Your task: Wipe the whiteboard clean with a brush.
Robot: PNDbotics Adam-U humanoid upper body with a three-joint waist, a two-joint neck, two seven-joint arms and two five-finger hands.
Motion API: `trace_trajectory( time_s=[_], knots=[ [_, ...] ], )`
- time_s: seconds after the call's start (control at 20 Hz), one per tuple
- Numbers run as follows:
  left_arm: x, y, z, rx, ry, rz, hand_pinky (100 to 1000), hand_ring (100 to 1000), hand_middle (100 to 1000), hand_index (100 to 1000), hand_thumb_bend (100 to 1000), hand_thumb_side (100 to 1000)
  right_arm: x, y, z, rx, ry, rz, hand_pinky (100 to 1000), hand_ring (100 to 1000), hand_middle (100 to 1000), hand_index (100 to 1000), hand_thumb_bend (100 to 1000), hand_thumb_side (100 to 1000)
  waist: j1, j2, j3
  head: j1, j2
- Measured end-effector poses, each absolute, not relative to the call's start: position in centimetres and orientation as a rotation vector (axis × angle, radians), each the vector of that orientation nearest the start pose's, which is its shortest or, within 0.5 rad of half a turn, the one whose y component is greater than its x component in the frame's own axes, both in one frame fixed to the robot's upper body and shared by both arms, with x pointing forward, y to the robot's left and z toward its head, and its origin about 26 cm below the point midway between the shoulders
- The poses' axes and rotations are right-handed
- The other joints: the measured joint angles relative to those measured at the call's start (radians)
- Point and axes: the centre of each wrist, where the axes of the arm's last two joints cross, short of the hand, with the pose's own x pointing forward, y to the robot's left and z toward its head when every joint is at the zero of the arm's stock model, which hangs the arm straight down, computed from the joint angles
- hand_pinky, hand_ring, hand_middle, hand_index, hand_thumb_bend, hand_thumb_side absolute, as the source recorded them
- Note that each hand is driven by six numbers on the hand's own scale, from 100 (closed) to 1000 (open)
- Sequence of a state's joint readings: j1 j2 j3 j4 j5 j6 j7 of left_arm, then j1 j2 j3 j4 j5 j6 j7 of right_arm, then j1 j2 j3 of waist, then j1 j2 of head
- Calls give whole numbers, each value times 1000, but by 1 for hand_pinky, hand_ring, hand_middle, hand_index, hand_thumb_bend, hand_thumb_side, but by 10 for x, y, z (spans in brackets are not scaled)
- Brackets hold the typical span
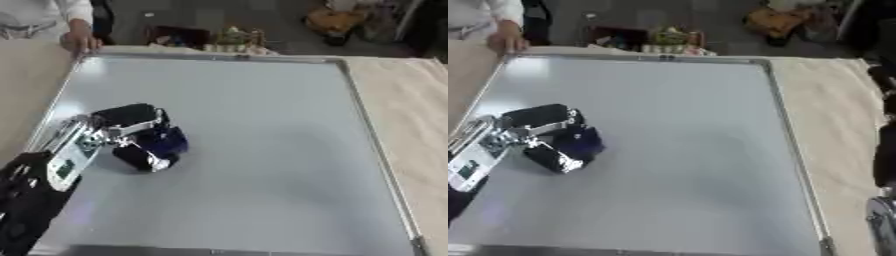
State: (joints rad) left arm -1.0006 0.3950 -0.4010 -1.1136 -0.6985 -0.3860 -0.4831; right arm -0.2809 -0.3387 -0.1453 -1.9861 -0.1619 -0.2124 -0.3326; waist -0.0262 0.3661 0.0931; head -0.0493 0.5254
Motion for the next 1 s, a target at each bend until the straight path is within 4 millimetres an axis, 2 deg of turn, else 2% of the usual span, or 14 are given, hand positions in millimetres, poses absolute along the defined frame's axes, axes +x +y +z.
trace_trajectory(
  time_s=[0.75, 1.0],
  knots=[
    [439, 145, 231, -498, 2053, 2712, 485, 261, 124, 168, 168, 406, 297, -299, 205, -243, -2499, -209, 916, 899, 571, 861, 207, 821, 7, -1, -6, -16, 9],
    [438, 144, 231, -440, 2091, 2706, 484, 268, 129, 148, 171, 408, 297, -299, 205, -242, -2498, -211, 917, 899, 571, 861, 208, 819, 8, -1, -7, -16, 9]
  ],
)
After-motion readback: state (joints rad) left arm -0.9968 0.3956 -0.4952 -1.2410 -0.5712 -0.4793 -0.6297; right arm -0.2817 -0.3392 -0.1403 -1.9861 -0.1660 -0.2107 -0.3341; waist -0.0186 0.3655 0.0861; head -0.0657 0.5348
